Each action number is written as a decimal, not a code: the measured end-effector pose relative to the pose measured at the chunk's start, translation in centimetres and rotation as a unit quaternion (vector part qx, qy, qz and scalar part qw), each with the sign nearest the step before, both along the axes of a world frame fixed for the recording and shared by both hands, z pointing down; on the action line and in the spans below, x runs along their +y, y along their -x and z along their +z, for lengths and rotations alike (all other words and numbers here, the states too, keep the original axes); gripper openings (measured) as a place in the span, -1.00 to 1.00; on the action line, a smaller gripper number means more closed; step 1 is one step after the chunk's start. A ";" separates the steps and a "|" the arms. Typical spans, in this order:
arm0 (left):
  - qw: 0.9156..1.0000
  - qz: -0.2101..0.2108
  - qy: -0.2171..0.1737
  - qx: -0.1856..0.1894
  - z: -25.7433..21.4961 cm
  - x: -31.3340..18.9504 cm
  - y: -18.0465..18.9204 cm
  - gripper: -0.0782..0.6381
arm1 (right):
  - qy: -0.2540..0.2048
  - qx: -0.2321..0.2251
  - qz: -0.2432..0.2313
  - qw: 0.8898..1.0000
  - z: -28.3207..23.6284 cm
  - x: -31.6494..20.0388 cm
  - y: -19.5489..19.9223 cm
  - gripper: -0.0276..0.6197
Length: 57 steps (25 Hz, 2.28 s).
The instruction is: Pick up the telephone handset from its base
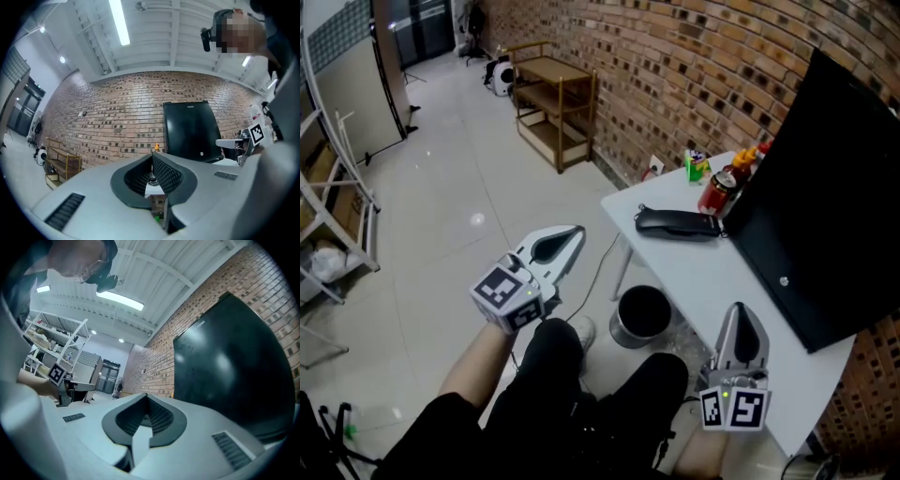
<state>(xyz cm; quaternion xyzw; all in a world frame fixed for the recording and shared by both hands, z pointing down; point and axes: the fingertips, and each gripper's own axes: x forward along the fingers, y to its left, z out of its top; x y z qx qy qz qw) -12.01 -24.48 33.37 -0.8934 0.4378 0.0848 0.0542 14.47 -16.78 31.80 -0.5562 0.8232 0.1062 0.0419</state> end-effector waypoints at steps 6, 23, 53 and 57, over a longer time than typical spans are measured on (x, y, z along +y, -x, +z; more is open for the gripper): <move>0.999 0.030 -0.010 -0.018 -0.9 -3.4 -0.9 -0.76 | -0.001 0.005 0.019 1.000 -0.6 -2.0 0.2 -0.89; 0.966 0.254 0.016 0.033 -3.7 -7.3 -8.7 -0.76 | 0.006 -0.004 0.096 0.995 -1.2 -2.6 -4.4 -0.89; 0.842 0.346 0.209 -0.359 6.6 -14.1 -20.3 0.28 | 0.018 -0.019 0.138 0.990 0.5 -2.1 -7.6 -0.89; 0.828 0.351 0.229 -0.374 7.4 -13.6 -20.8 0.27 | 0.019 -0.021 0.135 0.990 0.7 -2.1 -8.0 -0.89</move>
